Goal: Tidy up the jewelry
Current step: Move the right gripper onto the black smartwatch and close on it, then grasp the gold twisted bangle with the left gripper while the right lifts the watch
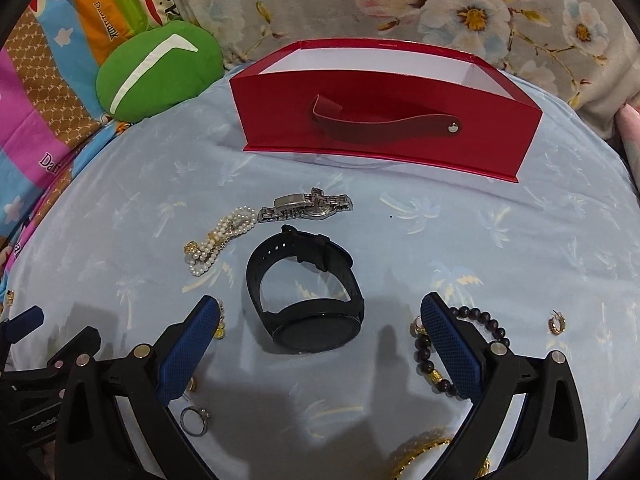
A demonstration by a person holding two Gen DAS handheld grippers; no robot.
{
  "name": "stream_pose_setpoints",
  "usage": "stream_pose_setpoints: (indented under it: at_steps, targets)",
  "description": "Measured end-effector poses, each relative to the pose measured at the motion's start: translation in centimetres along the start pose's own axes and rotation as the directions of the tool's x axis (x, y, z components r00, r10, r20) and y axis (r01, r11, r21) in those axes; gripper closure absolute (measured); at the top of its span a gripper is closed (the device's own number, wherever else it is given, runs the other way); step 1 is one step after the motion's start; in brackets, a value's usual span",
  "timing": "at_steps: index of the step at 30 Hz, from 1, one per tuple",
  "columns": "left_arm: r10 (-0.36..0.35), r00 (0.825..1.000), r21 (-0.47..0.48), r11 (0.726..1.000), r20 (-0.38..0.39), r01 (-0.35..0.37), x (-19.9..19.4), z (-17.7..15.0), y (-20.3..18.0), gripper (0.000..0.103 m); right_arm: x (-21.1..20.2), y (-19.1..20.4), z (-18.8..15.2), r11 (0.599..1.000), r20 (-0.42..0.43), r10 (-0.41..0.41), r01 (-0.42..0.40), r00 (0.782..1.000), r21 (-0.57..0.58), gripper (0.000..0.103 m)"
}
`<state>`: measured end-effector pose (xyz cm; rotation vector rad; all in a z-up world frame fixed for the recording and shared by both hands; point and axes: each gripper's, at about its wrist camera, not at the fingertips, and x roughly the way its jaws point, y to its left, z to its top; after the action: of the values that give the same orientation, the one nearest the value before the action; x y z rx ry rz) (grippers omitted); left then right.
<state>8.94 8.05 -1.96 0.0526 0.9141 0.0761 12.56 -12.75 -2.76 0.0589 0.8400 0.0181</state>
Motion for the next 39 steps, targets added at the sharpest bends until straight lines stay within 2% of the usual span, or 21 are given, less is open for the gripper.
stream_pose_setpoints:
  at_steps: [1, 5, 8, 13, 19, 25, 32, 39]
  targets:
    - [-0.003, 1.0, 0.0, 1.0, -0.002, 0.003, 0.2, 0.0, 0.0, 0.005, 0.3, 0.1, 0.0, 1.0, -0.006, 0.001, -0.001, 1.0, -0.002, 0.009]
    - [-0.016, 1.0, 0.0, 1.0, -0.01, 0.016, 0.6, 0.2, -0.1, 0.005, 1.3, 0.0, -0.1, 1.0, -0.035, 0.024, -0.024, 0.999, 0.004, 0.035]
    - [-0.023, 1.0, 0.001, 1.0, -0.012, 0.023, 0.8, 0.2, -0.3, 0.005, 1.5, -0.3, -0.2, 0.998, -0.044, 0.056, -0.055, 0.997, 0.025, 0.05]
    - [-0.035, 0.999, 0.007, 0.999, -0.012, 0.035, 0.8, 0.2, -0.8, 0.005, 0.9, -1.0, -0.4, 0.997, -0.022, 0.067, -0.066, 0.998, 0.042, 0.05]
    - [-0.063, 0.998, 0.029, 0.998, -0.003, 0.063, 0.1, 0.3, -2.1, 0.005, -2.7, -2.5, -0.1, 0.996, 0.065, 0.061, -0.065, 0.996, 0.063, 0.051]
    - [-0.126, 0.992, 0.082, 0.989, 0.034, 0.122, -1.5, 0.9, -4.9, 0.005, -7.6, -6.7, -0.1, 0.993, 0.131, -0.02, 0.004, 0.991, 0.12, 0.054]
    - [-0.218, 0.975, 0.168, 0.964, 0.054, 0.206, -3.2, 1.3, -10.0, 0.005, -10.9, -12.7, -2.6, 0.97, 0.117, -0.136, 0.108, 0.984, 0.22, 0.054]
    - [-0.295, 0.955, 0.243, 0.93, 0.043, 0.276, -4.0, 2.0, -15.6, 0.005, -11.5, -15.9, -5.9, 0.947, 0.075, -0.164, 0.136, 0.984, 0.289, 0.054]
